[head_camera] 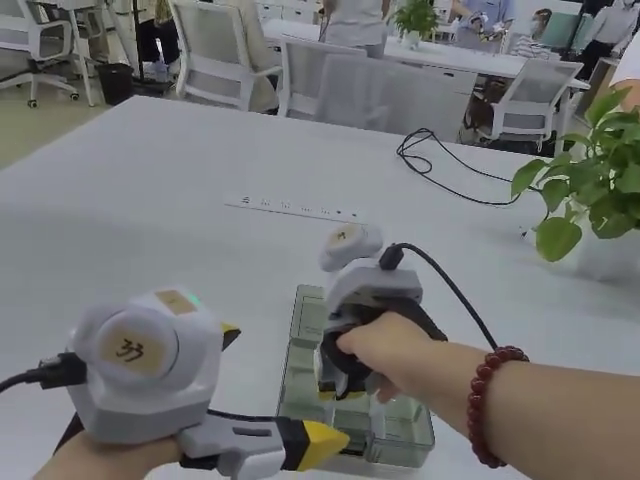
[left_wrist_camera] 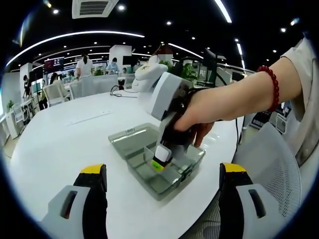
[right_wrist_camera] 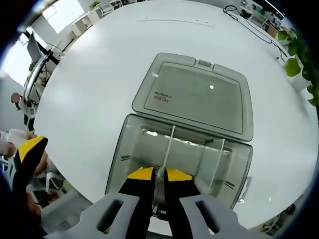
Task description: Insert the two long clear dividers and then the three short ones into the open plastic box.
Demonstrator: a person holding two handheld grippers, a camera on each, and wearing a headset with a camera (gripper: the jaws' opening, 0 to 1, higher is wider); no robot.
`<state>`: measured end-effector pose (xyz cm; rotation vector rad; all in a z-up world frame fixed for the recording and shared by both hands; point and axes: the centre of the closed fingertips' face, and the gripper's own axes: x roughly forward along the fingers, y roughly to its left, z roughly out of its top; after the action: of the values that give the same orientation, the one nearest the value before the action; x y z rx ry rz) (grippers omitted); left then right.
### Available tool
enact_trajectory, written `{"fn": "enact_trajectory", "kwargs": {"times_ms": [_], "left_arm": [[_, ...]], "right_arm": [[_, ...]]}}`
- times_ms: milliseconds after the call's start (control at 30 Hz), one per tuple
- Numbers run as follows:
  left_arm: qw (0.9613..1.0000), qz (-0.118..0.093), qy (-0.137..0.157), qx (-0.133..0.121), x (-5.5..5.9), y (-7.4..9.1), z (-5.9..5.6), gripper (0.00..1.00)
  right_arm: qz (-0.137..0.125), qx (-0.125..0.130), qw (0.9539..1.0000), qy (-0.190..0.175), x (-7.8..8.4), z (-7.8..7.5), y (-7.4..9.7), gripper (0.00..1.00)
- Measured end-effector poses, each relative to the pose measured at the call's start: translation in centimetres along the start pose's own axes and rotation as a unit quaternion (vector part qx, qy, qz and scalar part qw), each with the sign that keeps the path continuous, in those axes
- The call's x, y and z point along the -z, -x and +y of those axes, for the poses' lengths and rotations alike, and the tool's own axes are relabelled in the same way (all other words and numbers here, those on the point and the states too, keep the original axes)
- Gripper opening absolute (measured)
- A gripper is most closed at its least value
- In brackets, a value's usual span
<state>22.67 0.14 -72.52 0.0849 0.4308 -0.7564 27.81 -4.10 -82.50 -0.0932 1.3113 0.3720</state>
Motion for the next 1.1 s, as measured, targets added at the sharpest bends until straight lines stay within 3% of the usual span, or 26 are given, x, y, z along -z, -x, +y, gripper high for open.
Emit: {"fn": "enact_trajectory", "kwargs": {"times_ms": [200,300,433,533,600,733,900,933,1033,1067,1100], "left_arm": [[1.0,-0.002,0.002,-0.003,-0.1,0.0,0.0,0.95],[1.0,-0.007,0.005,-0.003,-0.4,-0.1,-0.1,0.95],[1.0,-0.001,0.0,-0.007,-0.2,0.0,0.0,0.96],[1.0,-0.003,0.0,-0.006,-0.3,0.1,-0.2,0.96],[1.0,-0.008,-0.001,-0.005,-0.5,0.1,-0.3,0.97],[0.9999,-0.009,-0.003,-0.006,-0.6,0.3,-0.3,0.97],[0.9999,-0.012,-0.003,-0.011,-1.0,0.6,-0.1,0.97],[0.9999,-0.013,-0.004,-0.011,-1.0,0.7,-0.1,0.97],[0.9999,-0.011,-0.005,-0.012,-1.0,0.7,-0.1,0.97],[0.9998,-0.011,-0.006,-0.012,-1.1,0.8,-0.2,0.97],[0.9998,-0.011,-0.006,-0.012,-1.1,0.8,-0.2,0.96]], "right_arm": [[-0.013,-0.047,0.9987,0.017,-0.2,0.7,0.4,0.17],[-0.026,-0.058,0.9975,0.03,-0.6,0.9,0.6,0.22],[-0.041,-0.073,0.9945,0.063,-1.0,1.4,1.2,0.28],[-0.052,-0.093,0.9897,0.096,-1.1,2.0,1.9,0.32],[-0.062,-0.102,0.9858,0.117,-1.3,2.1,2.4,0.34],[-0.076,-0.127,0.9734,0.175,-1.2,2.5,3.5,0.36],[-0.084,-0.129,0.9614,0.228,-0.9,2.1,4.5,0.42],[-0.09,-0.137,0.9556,0.245,-0.8,2.2,4.8,0.42],[-0.095,-0.143,0.9496,0.263,-0.6,2.1,5.4,0.46],[-0.101,-0.151,0.9434,0.277,-0.5,2.1,5.8,0.47],[-0.104,-0.155,0.9403,0.285,-0.4,2.1,6.0,0.47]]}}
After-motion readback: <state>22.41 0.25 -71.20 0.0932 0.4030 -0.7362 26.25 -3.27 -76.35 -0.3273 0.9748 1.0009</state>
